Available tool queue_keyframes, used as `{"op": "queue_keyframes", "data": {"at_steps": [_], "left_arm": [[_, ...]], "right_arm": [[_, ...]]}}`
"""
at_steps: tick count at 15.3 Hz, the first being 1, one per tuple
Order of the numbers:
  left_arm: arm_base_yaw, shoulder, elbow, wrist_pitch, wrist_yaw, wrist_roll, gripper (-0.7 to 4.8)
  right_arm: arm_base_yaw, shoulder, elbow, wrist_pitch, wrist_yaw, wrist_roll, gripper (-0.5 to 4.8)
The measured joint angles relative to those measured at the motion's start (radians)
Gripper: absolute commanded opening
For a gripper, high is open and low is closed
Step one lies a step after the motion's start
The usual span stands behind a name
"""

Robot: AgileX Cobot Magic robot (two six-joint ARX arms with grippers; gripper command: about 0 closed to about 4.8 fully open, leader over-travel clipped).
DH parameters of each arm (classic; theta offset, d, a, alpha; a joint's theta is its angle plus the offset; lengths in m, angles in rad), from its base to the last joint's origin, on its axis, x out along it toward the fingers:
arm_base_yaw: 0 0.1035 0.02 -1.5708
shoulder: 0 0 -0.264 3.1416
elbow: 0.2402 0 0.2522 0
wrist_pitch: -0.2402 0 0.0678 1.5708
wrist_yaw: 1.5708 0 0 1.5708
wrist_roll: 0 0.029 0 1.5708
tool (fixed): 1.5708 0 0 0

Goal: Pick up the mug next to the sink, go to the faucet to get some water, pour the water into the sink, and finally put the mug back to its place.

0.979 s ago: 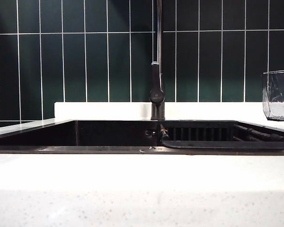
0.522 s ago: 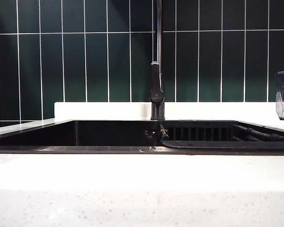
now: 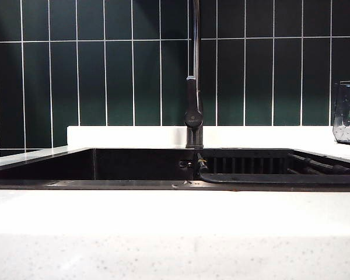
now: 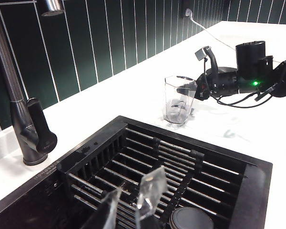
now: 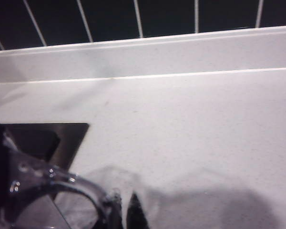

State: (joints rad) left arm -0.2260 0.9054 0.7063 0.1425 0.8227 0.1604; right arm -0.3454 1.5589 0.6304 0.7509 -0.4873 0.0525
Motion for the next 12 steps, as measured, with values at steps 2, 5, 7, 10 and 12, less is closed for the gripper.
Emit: {"op": "queue_keyframes", "data": {"at_steps": [2,5,7,10,12], "left_arm": [[0.0,0.0,0.0,0.0,0.0,0.0,0.65],[0.0,0.0,0.0,0.0,0.004,0.0,0.65],[0.0,0.0,0.0,0.0,0.004,0.0,0.65],[0.0,0.0,0.0,0.0,0.004,0.0,0.65],[0.0,0.0,0.0,0.001,0.004,0.0,0.65]], "right_arm": [[0.001,0.0,0.0,-0.019,-0.007,-0.009,-0.02],[0.0,0.0,0.0,-0.046,-0.007,-0.026,-0.02],[0.0,0.0,0.0,-0.05,-0.007,-0.028,-0.02],[0.0,0.0,0.0,-0.062,-0.005,-0.05,-0.02],[0.0,0.0,0.0,-0.062,-0.004,-0.053,-0.02]]}}
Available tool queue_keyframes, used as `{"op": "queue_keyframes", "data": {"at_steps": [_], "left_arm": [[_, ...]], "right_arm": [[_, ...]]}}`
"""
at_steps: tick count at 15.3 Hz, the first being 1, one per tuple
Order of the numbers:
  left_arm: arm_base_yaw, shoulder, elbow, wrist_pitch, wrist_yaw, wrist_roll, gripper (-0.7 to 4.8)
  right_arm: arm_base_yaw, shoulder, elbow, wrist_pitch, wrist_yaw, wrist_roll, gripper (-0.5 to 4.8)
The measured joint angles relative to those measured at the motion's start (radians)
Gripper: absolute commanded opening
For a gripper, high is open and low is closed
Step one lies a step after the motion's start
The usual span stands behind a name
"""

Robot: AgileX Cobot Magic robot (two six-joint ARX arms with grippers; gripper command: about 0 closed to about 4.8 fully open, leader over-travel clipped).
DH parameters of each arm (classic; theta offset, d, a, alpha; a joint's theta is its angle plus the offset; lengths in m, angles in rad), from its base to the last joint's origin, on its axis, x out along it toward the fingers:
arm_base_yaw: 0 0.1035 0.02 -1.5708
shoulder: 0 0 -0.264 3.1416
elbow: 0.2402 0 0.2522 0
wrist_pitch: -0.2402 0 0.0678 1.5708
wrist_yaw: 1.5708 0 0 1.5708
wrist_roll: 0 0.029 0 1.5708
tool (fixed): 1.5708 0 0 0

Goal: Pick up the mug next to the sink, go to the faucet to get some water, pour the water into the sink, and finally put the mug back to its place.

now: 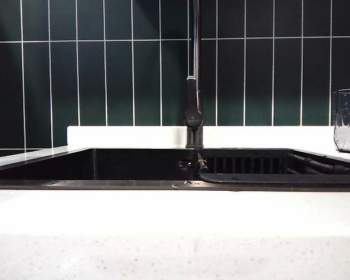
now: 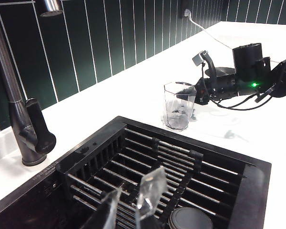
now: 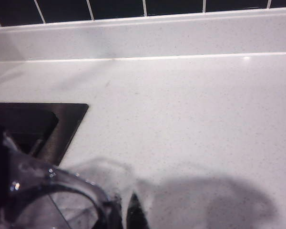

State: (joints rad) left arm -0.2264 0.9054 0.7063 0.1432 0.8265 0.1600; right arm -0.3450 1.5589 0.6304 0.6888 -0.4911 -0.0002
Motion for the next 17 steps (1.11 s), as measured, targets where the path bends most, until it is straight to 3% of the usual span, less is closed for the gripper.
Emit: {"op": "queue_keyframes", "data": {"at_steps": [17], "left_arm": [[0.0,0.0,0.0,0.002,0.0,0.0,0.65]], "right_arm": [[0.0,0.0,0.0,-0.033,0.026,-0.016,-0.01]]}}
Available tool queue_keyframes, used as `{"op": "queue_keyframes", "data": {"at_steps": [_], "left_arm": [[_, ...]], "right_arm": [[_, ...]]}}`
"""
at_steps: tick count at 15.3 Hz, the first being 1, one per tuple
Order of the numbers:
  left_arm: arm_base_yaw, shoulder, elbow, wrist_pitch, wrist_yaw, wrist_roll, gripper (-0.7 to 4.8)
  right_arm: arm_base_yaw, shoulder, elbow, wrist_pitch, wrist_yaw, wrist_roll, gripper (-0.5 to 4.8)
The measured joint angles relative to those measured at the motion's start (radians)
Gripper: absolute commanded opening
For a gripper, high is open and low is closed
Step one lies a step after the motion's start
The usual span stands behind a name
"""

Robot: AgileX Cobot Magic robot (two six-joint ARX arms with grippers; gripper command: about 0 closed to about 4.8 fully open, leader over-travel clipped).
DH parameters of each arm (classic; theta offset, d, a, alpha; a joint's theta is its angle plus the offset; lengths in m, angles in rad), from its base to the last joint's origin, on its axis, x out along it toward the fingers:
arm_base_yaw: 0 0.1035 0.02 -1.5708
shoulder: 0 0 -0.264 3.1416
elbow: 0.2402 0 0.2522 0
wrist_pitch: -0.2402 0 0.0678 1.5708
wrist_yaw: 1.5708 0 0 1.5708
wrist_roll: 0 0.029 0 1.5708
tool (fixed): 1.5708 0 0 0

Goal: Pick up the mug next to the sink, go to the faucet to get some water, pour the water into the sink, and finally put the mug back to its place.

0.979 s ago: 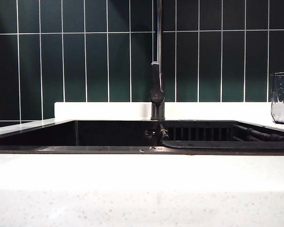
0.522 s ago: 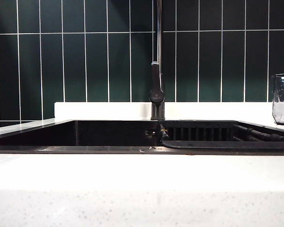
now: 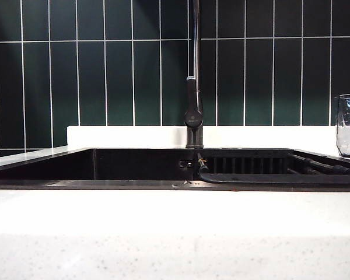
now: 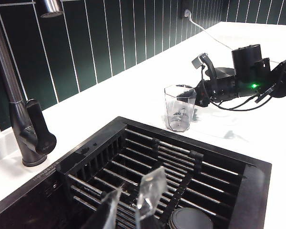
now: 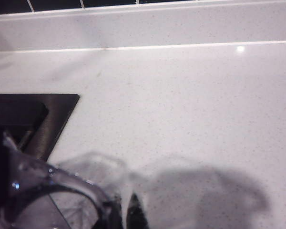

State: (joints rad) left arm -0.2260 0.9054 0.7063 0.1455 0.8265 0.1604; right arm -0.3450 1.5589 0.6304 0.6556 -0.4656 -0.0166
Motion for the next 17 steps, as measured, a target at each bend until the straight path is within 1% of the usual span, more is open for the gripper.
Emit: {"op": "queue_keyframes", "data": {"at_steps": [7,9,13,14,16,17], "left_arm": [[0.0,0.0,0.0,0.0,0.0,0.0,0.65],[0.0,0.0,0.0,0.0,0.0,0.0,0.65],[0.0,0.0,0.0,0.0,0.0,0.0,0.65],[0.0,0.0,0.0,0.0,0.0,0.0,0.65],[0.0,0.0,0.0,0.0,0.0,0.0,0.65],[0.0,0.0,0.0,0.0,0.0,0.0,0.65]], "right_arm": [[0.0,0.0,0.0,-0.014,0.001,-0.014,0.03],[0.0,0.0,0.0,-0.018,0.013,-0.016,0.42],[0.0,0.0,0.0,-0.022,0.024,-0.027,0.62],[0.0,0.0,0.0,-0.032,0.033,-0.032,0.85],[0.0,0.0,0.0,-0.048,0.044,-0.037,0.87],[0.0,0.0,0.0,-0.048,0.044,-0.037,1.0]]}}
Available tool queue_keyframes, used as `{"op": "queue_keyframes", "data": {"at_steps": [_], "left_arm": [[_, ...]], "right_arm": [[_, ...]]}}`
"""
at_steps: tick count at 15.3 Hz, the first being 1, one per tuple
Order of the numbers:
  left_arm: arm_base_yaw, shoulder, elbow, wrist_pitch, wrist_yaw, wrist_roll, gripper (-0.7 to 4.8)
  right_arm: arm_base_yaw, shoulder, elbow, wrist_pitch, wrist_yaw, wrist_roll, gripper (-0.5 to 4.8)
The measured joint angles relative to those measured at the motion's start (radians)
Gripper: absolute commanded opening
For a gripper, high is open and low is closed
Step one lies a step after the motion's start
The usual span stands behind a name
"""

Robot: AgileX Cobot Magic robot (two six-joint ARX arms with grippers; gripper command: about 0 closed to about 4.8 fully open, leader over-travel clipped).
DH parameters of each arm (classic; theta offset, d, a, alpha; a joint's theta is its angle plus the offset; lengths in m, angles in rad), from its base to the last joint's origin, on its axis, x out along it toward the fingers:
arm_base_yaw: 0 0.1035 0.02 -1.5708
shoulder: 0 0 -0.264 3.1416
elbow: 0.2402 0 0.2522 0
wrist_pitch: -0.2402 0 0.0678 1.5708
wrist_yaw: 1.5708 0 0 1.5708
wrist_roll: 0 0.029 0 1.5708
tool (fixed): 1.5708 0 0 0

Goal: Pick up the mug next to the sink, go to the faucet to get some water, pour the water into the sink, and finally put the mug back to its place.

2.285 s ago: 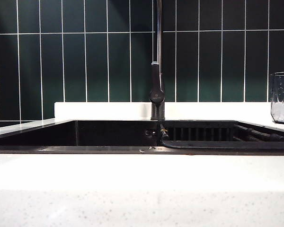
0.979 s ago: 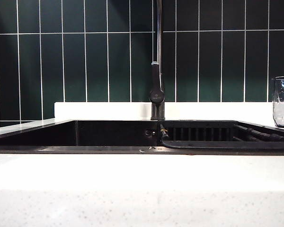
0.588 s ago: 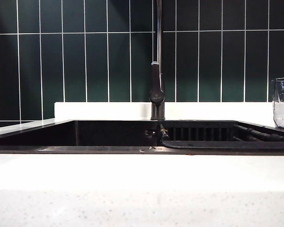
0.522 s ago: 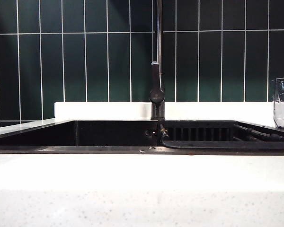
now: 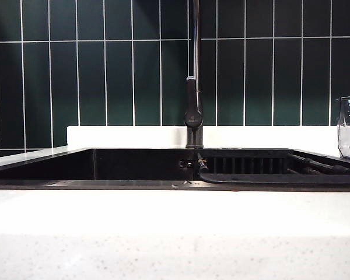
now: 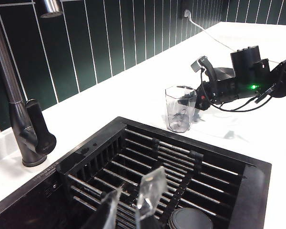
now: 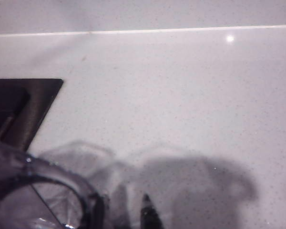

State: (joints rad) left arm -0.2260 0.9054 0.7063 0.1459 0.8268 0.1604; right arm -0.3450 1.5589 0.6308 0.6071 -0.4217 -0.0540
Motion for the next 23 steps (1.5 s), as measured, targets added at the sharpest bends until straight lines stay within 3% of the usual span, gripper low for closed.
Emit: {"op": "queue_keyframes", "data": {"at_steps": [9,10,23], "left_arm": [[0.0,0.0,0.0,0.0,0.0,0.0,0.65],[0.0,0.0,0.0,0.0,0.0,0.0,0.65],[0.0,0.0,0.0,0.001,0.0,0.0,0.65]], "right_arm": [[0.0,0.0,0.0,-0.008,0.036,-0.004,1.96],[0.0,0.0,0.0,-0.008,0.037,-0.004,2.3],[0.0,-0.031,0.0,-0.065,0.042,-0.005,2.35]]}}
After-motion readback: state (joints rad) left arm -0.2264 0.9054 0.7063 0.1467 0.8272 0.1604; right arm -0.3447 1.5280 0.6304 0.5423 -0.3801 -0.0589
